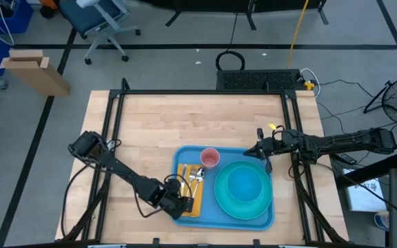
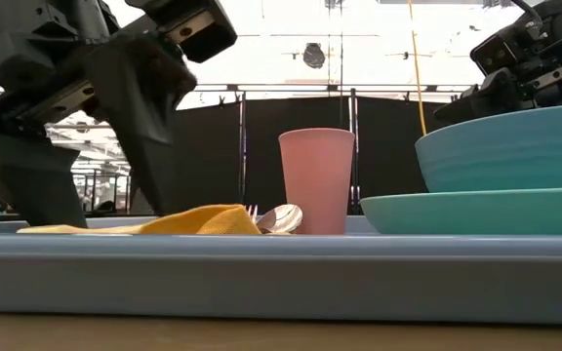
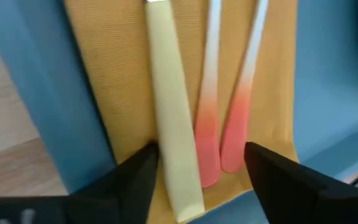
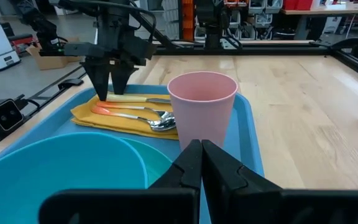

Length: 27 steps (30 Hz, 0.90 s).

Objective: Set up tray
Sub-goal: Put the knife on top of the yellow napkin, then return to Home Position

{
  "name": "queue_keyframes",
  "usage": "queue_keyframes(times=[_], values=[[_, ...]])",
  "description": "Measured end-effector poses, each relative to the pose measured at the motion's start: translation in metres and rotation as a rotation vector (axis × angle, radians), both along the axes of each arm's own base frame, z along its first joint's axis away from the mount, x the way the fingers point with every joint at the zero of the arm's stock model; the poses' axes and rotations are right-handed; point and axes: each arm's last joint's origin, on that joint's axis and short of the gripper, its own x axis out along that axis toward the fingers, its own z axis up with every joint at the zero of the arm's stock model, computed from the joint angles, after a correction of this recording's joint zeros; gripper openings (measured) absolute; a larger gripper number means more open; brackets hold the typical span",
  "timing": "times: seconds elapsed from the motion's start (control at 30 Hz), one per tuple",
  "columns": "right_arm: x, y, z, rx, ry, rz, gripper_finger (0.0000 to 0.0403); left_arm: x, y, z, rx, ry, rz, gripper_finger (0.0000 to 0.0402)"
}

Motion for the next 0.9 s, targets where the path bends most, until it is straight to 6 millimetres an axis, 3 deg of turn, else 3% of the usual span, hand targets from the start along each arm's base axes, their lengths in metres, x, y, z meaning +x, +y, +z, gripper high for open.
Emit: queue_keyframes(times=[0.1, 0.23, 0.4, 0.5, 0.63, 0.77, 0.9], values=[[0.000, 0.000, 0.000, 0.000, 0.001, 0.000, 0.0000, 0.000, 0.000, 0.000, 0.006, -0.006, -0.027, 0.0273], [0.000, 0.000, 0.000, 0.020, 0.007, -0.004, 0.0000, -0.002, 0.002, 0.011, 0.007, -0.018, -0.077, 0.0285], [0.000, 0.000, 0.000, 0.026, 0.007, -0.004, 0.0000, -0.009, 0.013, 0.055, 0.152, -0.099, -0.161, 0.0257], [0.000, 0.000, 0.000, 0.029, 0.003, -0.004, 0.0000, -0.019, 0.022, 0.075, 0.287, -0.134, -0.251, 0.0227], [-0.001, 0.001, 0.001, 0.037, -0.004, 0.044, 0.0000, -0.027, 0.028, 0.099, 0.530, -0.225, -0.509, 0.0171], [-0.002, 0.002, 0.003, 0.038, -0.024, 0.071, 0.0000, -0.027, 0.031, 0.106, 0.782, -0.252, -0.835, 0.0087], [-0.003, 0.002, 0.009, 0.027, -0.078, 0.073, 0.0000, -0.014, 0.033, 0.109, 0.987, -0.370, -1.131, 0.0011]])
